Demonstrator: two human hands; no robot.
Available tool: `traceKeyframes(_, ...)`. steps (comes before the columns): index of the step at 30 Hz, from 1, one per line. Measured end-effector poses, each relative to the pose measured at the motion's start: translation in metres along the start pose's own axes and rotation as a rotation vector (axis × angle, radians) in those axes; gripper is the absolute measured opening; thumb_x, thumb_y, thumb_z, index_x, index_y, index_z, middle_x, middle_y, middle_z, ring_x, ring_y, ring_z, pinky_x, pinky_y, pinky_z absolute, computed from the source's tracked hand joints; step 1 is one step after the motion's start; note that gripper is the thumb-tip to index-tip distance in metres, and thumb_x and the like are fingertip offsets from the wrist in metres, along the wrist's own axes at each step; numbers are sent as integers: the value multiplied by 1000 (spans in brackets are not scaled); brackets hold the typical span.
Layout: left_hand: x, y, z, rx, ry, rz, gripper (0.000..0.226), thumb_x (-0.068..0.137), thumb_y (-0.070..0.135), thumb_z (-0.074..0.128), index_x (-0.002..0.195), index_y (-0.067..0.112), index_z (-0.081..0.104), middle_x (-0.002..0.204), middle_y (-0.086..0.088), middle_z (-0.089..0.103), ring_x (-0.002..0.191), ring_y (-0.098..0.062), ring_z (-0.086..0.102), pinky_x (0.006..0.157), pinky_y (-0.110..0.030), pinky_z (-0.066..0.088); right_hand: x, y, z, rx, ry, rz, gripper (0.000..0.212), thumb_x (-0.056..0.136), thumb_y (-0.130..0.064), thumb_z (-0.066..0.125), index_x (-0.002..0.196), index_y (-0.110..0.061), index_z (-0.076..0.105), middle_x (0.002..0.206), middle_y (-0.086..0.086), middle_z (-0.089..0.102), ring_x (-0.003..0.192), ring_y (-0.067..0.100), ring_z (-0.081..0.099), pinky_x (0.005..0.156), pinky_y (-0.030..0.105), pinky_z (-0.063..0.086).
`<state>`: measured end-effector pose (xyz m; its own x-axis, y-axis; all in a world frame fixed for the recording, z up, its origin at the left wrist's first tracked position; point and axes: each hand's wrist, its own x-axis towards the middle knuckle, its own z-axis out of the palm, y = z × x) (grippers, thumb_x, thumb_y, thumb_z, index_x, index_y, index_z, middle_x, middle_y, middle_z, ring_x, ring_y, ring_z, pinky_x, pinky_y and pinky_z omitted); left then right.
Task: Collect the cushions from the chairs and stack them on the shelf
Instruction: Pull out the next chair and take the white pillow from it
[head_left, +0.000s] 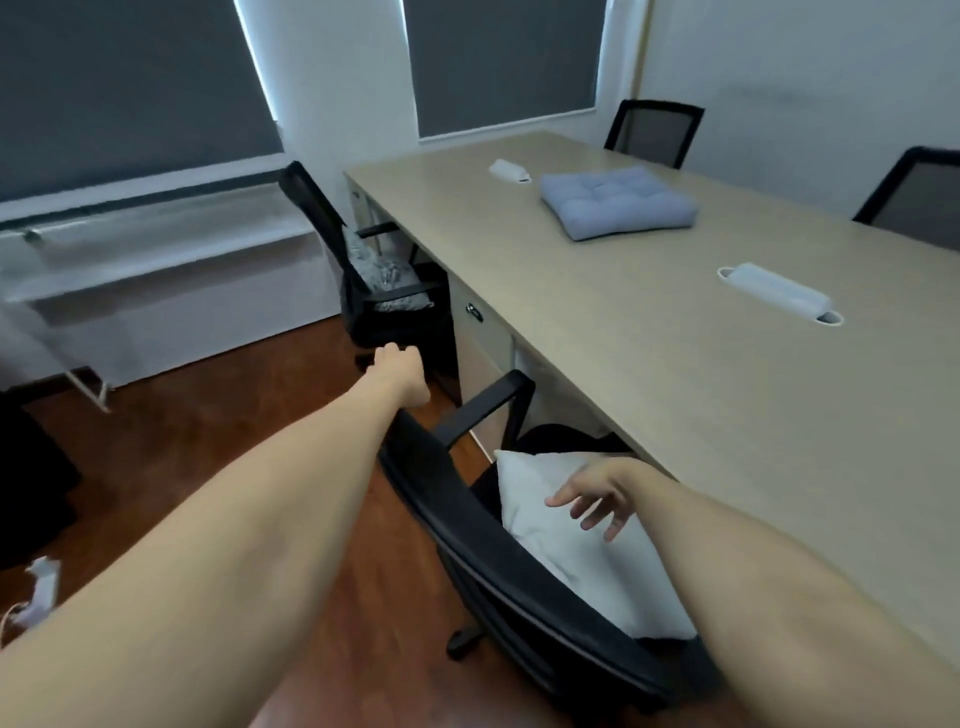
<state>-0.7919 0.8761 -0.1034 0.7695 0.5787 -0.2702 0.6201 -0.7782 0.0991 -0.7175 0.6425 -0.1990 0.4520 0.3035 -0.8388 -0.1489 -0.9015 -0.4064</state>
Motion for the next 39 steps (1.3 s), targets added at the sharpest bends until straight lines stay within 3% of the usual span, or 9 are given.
traceKeyframes(5,55,37,7,55,-99,231,55,89,19,54,139,4,38,142,-19,41,132,-36,42,107,-44,41,12,13,-16,157,193,76,55,84,-31,68,130,-7,50,108,5,58,76,17,56,80,41,51)
traceKeyframes(11,113,85,41,197,-264,499,40,90,17,52,126,3,46,130,-18,51,115,-34,55,91,-40,47,31,33,-19,405,318,222,50,87,-25,66,129,-4,50,102,7,55,75,20,52,77,39,47)
traceKeyframes(14,133,101,61,255,-327,584,41,89,16,53,127,2,46,128,-16,52,105,-30,55,79,-35,44,39,44,-13,490,351,282,53,88,-25,65,133,-4,46,112,9,57,90,23,54,76,39,50)
traceKeyframes(17,144,109,85,321,-392,615,44,90,18,53,131,3,44,130,-15,50,113,-31,54,86,-35,47,54,54,-2,582,368,336,56,89,-24,64,136,-3,43,131,14,54,97,24,56,77,41,50)
traceKeyframes(20,153,117,114,344,-462,642,33,90,17,51,121,6,46,123,-15,53,101,-28,55,76,-32,45,75,62,12,691,352,401,59,90,-24,63,139,-2,39,139,17,48,108,29,56,77,42,50)
traceKeyframes(24,171,125,158,371,-531,620,57,92,16,49,143,3,29,141,-18,43,124,-35,49,98,-40,44,112,72,20,829,362,438,59,90,-21,62,139,-1,37,144,20,41,124,35,50,79,44,47)
traceKeyframes(31,218,148,239,433,-564,574,61,91,17,48,145,4,24,146,-20,32,134,-39,36,108,-45,37,189,111,37,1038,381,532,71,87,-20,67,144,-4,29,149,23,33,126,44,45,75,48,47)
traceKeyframes(34,236,156,271,426,-582,571,69,91,24,54,148,4,19,148,-21,28,137,-39,33,109,-45,35,218,123,50,1133,349,589,73,85,-20,70,144,-5,30,150,17,33,130,44,39,81,50,46)
traceKeyframes(39,261,160,320,436,-554,619,87,83,42,66,148,7,19,151,-21,26,141,-37,25,113,-42,28,263,136,74,1338,290,583,72,78,-26,75,138,-3,43,136,15,51,120,36,52,100,47,45)
